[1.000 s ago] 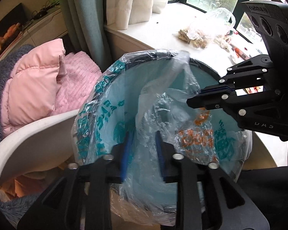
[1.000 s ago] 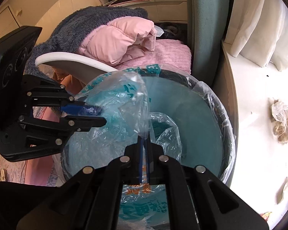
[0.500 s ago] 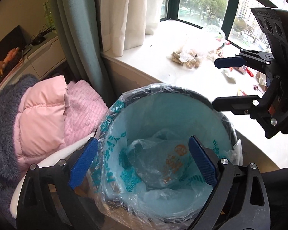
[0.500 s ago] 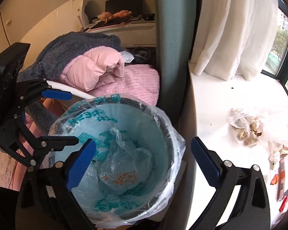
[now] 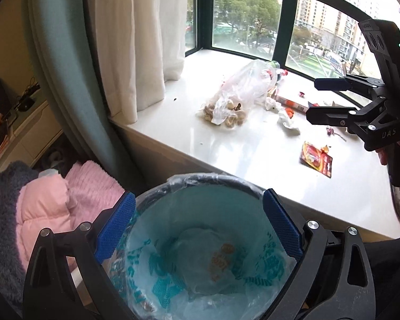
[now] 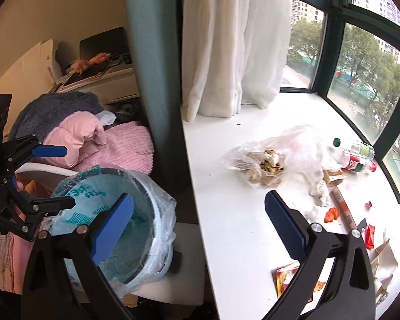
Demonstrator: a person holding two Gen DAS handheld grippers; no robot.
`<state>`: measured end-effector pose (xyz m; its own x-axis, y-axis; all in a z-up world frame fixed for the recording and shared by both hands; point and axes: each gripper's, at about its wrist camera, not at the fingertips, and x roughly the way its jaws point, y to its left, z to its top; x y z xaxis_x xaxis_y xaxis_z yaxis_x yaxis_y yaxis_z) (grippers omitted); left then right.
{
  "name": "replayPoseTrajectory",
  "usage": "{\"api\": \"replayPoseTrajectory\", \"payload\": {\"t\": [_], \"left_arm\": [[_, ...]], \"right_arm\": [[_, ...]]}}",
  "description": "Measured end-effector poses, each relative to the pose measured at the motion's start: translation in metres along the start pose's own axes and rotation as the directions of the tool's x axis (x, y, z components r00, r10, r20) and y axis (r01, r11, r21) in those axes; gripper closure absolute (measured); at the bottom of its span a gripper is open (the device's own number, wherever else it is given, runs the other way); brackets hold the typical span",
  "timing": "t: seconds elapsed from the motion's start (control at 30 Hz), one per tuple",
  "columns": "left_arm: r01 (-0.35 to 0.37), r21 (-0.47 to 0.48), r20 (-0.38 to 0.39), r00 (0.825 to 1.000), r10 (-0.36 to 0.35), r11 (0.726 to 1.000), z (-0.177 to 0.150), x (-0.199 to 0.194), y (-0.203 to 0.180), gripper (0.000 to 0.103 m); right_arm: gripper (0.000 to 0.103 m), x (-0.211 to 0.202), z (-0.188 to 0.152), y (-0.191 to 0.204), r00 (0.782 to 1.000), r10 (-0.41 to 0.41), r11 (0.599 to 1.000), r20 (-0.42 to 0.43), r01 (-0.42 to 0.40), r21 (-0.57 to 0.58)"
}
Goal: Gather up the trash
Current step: 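Move the left tool to the bag of food scraps and grasp it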
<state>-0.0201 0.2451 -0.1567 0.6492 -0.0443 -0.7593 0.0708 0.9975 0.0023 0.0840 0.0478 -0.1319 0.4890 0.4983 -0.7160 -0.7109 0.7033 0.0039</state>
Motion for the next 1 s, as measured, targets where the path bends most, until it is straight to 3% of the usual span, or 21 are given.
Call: {"api": "replayPoseTrajectory", "payload": {"t": [0.4,0.67,1.0], "left_arm": [[0.049,0.034,0.028,0.998,-0.050,0.998,0.087,0.062,-0.049,0.010],[0.039,0.049,-0.009,0.999,-0.038,0.998,0.131,0.119,-0.059,0.010],[0.038,0.046,-0.066,0.997,-0.035,0.998,0.156,0.175,-0.056,0.010]], "right_arm": [[0.007,0.017,0.016,-0.104,0.993,-0.114,0.985,0.018,0.111,0.133],[0.007,0.051,0.028,-0.156,0.994,-0.104,0.978,-0.016,0.106,0.179],[0.007,0.096,0.037,-0.185,0.996,-0.069,0.982,-0.062,0.079,0.174]]}}
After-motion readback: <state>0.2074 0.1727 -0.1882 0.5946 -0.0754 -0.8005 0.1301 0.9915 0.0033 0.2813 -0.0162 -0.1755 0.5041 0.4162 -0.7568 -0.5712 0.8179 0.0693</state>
